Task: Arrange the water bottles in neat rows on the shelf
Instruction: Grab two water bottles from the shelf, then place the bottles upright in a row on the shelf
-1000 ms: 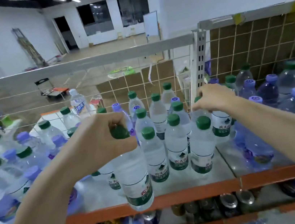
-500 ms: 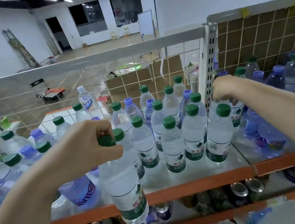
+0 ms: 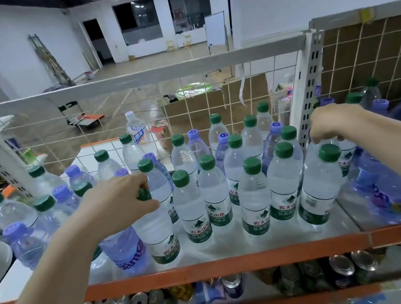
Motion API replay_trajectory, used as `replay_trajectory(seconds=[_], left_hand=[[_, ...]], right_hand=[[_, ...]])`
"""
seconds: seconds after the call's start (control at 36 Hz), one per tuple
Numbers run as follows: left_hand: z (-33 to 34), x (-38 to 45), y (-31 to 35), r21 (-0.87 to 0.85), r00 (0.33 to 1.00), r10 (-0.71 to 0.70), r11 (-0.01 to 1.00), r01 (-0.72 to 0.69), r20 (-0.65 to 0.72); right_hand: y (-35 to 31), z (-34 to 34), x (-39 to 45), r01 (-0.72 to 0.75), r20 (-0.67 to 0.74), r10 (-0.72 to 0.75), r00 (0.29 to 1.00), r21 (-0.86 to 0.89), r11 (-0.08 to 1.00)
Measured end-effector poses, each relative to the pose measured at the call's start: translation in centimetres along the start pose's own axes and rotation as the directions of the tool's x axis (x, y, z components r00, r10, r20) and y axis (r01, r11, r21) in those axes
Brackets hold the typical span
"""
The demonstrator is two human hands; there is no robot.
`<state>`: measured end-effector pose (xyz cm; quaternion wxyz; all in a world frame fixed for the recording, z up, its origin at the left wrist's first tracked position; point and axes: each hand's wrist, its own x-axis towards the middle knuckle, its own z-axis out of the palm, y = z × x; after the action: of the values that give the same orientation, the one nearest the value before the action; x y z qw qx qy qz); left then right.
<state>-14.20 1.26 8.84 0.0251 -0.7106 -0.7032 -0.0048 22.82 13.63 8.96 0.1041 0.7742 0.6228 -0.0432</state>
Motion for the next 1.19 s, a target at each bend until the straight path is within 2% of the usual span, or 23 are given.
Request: replay_trajectory(seconds=[0.17, 0.39, 0.58, 0.64, 0.75, 0.81, 0.89, 0.97, 1.19], left_hand=[[1.9, 1.6, -0.4, 0.103, 0.999, 0.031, 0.994, -0.033, 0.014], [2.2, 3.5, -0.8, -0.047, 0.995, 0.061, 0.997, -0.057, 0.082], [1.4, 4.6, -1.1, -0.099, 0.982, 0.079, 0.993, -0.063, 0.171], [0.5, 5.0, -1.3, -0.12, 0.991, 0.054, 0.992, -0.04, 0.12], [-1.7, 7.1, -2.1, -0.187, 0.997, 0.002, 0.982, -0.017, -0.08], [-2.4, 8.5, -2.2, -0.213, 0.994, -0.008, 0.977, -0.015, -0.106], [-2.6, 10.8, -1.6, -0.221, 0.999, -0.024, 0.975, 0.014, -0.043], [-2.1, 12.8, -0.6, -0.205, 0.999, -0.039, 0.978, 0.045, 0.035], [1.3, 17.2, -0.5, -0.021, 0.947, -0.116, 0.991, 0.129, 0.299]], right_hand=[[0.1, -0.1, 0.4, 0.005, 0.015, -0.005, 1.0, 0.003, 1.0], [-0.2, -0.8, 0.0, 0.019, 0.04, -0.018, 0.999, -0.004, 1.0], [-1.7, -1.9, 0.1, 0.03, -0.164, -0.026, 0.986, 0.017, 0.999], [-2.9, -2.5, 0.1, 0.085, -0.218, -0.071, 0.973, 0.054, 0.995], [-5.9, -3.6, 0.5, 0.236, -0.322, -0.185, 0.929, 0.129, 0.963], [-7.6, -4.2, 0.4, 0.348, -0.349, -0.277, 0.895, 0.158, 0.924], [-10.2, -4.8, 0.5, 0.504, -0.281, -0.444, 0.851, 0.198, 0.841], [-12.3, -4.7, 1.2, 0.572, -0.188, -0.543, 0.819, 0.178, 0.801], [-15.9, -2.9, 4.9, 0.559, 0.012, -0.559, 0.829, 0.029, 0.829]])
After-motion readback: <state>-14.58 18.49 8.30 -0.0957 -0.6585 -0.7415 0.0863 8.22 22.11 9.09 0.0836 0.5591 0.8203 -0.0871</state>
